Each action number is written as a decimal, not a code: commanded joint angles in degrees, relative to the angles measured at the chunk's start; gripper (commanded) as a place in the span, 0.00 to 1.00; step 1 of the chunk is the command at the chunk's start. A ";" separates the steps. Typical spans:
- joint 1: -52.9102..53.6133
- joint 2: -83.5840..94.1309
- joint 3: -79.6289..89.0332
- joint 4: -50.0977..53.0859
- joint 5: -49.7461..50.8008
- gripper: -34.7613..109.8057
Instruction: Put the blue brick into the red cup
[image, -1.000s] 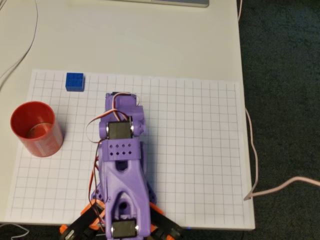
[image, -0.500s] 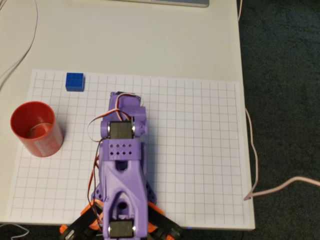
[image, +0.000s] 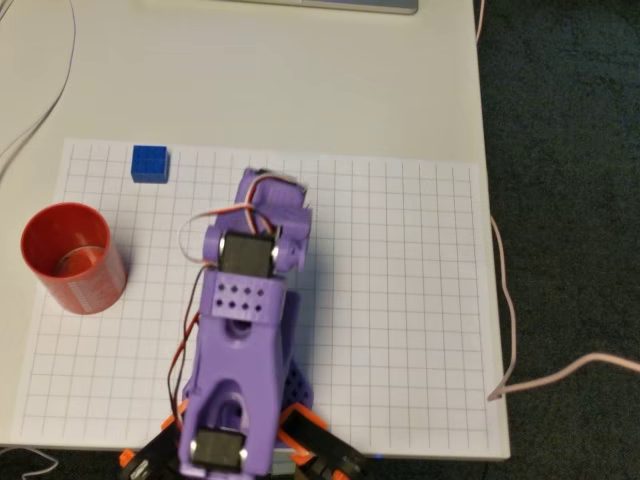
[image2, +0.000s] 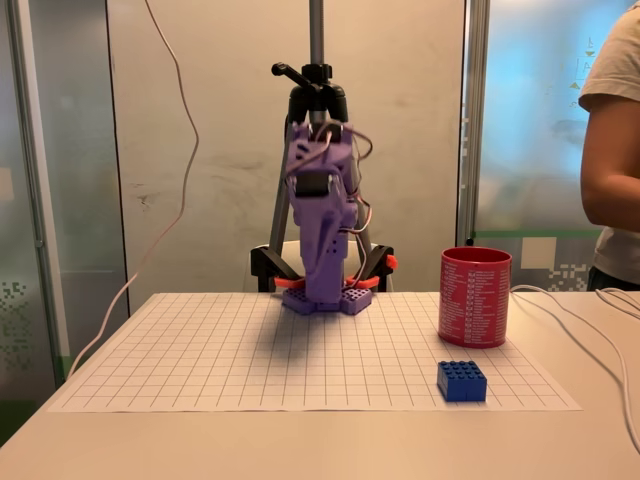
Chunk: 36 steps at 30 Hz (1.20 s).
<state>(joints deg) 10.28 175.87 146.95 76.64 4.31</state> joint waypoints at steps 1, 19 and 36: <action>2.29 -13.89 -20.83 3.25 -0.53 0.24; -38.67 -62.31 -49.04 12.92 1.49 0.24; -45.35 -88.24 -58.36 -2.90 37.00 0.24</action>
<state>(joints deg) -33.31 88.59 95.36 74.09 39.20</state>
